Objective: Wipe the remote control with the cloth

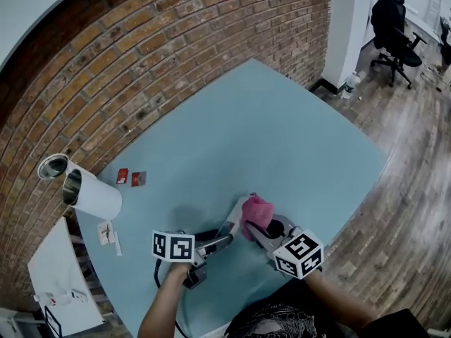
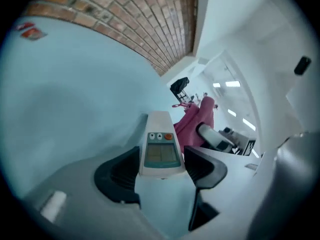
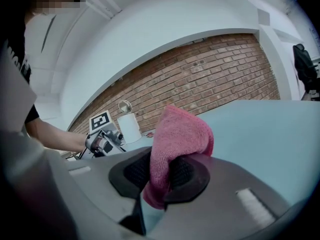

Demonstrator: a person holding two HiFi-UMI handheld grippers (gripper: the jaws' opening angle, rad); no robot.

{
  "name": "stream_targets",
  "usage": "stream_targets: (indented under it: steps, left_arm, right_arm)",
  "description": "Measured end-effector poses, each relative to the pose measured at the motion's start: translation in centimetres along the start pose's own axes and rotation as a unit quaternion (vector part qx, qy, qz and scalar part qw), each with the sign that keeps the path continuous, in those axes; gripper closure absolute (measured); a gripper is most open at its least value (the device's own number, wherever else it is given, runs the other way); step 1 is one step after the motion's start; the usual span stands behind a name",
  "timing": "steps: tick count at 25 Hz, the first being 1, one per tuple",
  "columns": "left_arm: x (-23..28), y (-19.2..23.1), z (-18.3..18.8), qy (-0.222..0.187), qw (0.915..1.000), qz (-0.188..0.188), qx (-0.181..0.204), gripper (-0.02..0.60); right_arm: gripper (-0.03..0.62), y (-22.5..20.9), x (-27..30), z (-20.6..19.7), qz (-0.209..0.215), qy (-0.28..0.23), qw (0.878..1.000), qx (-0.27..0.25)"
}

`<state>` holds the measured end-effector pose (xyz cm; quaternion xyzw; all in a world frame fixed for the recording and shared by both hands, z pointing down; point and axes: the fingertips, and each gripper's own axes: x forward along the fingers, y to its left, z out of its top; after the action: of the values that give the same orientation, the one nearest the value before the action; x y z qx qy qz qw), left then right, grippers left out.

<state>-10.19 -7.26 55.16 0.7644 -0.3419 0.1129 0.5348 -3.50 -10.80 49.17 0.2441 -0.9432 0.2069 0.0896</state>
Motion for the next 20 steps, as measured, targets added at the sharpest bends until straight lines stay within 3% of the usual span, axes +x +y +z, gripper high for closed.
stream_targets:
  steps: [3,7,10,14,18,20]
  left_arm:
    - [-0.1,0.5,-0.6,0.071,0.9893,0.05,0.117,0.304]
    - [-0.1,1.4,-2.0,0.161,0.9568,0.074,0.23,0.302]
    - [0.0,1.9,-2.7,0.194,0.9402,0.072,0.27,0.301]
    - [0.2,2.3,-2.9,0.201,0.9284,0.081,0.302,0.298]
    - [0.3,2.8,-3.4,0.205,0.9004,0.114,0.366,0.291]
    - [0.3,2.7,-3.4,0.201,0.8941,0.121,0.382,0.29]
  right_arm:
    - [0.528,0.3,0.2,-0.4,0.005,0.007,1.0,0.0]
    - [0.528,0.6,0.5,-0.8,0.009,0.015,1.0,-0.002]
    - [0.528,0.7,0.4,-1.4,0.009,0.022,1.0,0.0]
    - [0.528,0.9,0.5,-1.8,0.012,0.031,0.999,-0.001]
    - [0.528,1.3,0.5,-1.9,0.013,0.037,0.999,-0.006]
    - [0.528,1.4,0.4,-2.0,0.012,0.039,0.999,-0.007]
